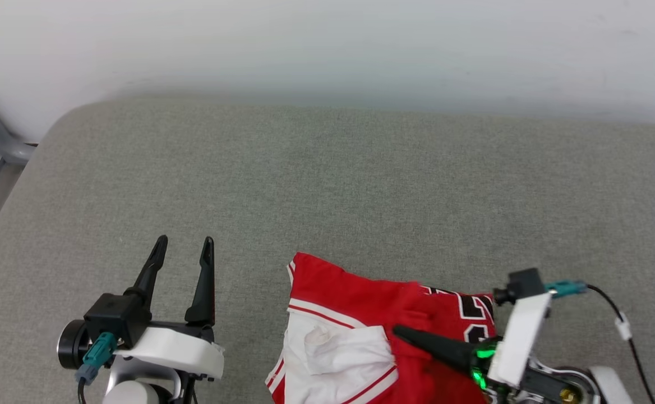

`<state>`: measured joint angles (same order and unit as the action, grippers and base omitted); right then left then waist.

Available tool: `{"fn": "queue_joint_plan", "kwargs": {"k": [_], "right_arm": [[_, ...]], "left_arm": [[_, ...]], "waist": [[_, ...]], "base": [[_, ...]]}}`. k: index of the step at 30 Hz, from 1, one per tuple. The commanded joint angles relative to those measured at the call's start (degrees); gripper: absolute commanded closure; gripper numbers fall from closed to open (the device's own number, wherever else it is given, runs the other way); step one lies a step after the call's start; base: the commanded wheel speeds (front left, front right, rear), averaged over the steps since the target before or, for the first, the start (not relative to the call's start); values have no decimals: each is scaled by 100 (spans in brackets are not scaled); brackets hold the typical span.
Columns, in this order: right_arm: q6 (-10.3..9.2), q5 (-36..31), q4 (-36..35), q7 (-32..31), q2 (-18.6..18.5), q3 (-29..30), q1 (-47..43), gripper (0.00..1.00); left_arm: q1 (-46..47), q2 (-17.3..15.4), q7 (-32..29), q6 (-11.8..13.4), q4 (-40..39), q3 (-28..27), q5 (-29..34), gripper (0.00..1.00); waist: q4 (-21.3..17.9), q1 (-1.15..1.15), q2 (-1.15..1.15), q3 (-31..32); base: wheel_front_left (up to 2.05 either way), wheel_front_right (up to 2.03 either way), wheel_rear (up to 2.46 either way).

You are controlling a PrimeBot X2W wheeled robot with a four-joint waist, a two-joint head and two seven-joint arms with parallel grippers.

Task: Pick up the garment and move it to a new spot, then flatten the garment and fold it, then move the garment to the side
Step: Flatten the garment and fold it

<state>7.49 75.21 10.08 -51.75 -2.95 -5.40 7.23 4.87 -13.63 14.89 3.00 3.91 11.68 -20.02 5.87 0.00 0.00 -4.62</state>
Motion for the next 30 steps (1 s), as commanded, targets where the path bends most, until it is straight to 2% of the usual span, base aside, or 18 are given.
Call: {"fn": "queue_joint_plan", "kwargs": {"k": [1,5,8,15,16,17,18,24,30], "right_arm": [[0,84,60,132,11,-191,154,100],[0,323,236,684,10,-922,482,100],[0,252,426,1124,7,-1369,730,100],[0,170,954,1805,8,-2061,1130,100],[0,192,997,1872,8,-2123,1167,63],[0,187,1033,1951,8,-2160,1204,15],[0,187,1061,2030,7,-2198,1237,0],[0,191,1020,2263,9,-2422,1356,0],[0,-209,620,2684,-202,-2471,1382,0]], "left_arm": [[74,20,24,-36,10,4,-30,0],[193,45,28,-87,22,30,-21,0],[279,55,32,-112,27,23,-13,0],[416,129,33,-184,104,-18,18,0],[429,147,34,-191,106,-26,23,0],[433,161,34,-195,113,-36,39,0],[431,174,33,-202,117,-44,55,0],[392,241,34,-297,180,-99,135,0],[297,276,35,-333,221,-129,195,0]], "waist": [[28,0,0,-66],[86,0,0,-250],[110,0,0,-425],[138,0,0,-644],[135,0,0,-655],[130,0,0,-657],[124,0,0,-651],[57,0,0,-552],[-12,0,0,-397]], "base": [[0,0,0],[0,0,0],[0,0,0],[0,0,0],[0,0,0],[0,0,0],[0,0,0],[0,0,0],[0,0,0]]}}
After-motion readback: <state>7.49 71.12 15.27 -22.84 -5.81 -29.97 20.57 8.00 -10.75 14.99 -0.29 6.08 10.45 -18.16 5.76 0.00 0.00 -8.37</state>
